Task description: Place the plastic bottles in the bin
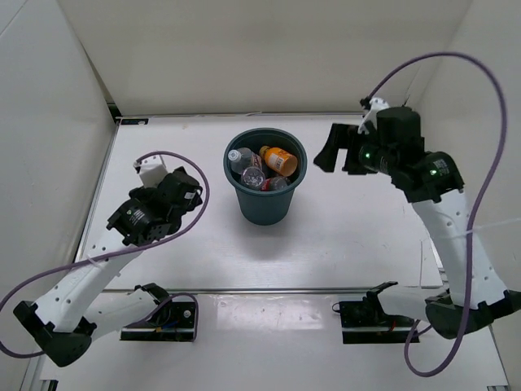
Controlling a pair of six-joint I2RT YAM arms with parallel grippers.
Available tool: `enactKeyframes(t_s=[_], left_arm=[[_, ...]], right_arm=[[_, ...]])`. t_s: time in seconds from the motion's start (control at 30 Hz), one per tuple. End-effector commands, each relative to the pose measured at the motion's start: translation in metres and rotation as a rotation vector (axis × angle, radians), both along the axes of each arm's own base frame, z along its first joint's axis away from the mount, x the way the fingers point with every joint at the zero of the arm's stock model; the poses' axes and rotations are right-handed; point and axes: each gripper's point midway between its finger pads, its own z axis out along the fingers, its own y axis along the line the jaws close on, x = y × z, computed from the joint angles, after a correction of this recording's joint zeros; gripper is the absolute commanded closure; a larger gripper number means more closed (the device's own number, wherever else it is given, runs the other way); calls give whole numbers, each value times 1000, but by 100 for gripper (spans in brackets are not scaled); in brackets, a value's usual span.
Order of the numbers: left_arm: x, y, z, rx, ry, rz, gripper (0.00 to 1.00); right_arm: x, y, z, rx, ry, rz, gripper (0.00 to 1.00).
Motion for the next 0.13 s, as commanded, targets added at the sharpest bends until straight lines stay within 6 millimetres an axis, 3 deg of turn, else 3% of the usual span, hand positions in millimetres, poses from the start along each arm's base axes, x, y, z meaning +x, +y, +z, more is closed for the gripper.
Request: enactKeyframes(t_s=[0.0, 0.1], left_arm=[[11, -14, 5, 4, 7, -51, 0], [16, -17, 0, 25, 38, -64, 0]], right_arm=[[-21, 9, -30, 72, 107, 90, 0], [-19, -5, -44, 56, 120, 58, 0]])
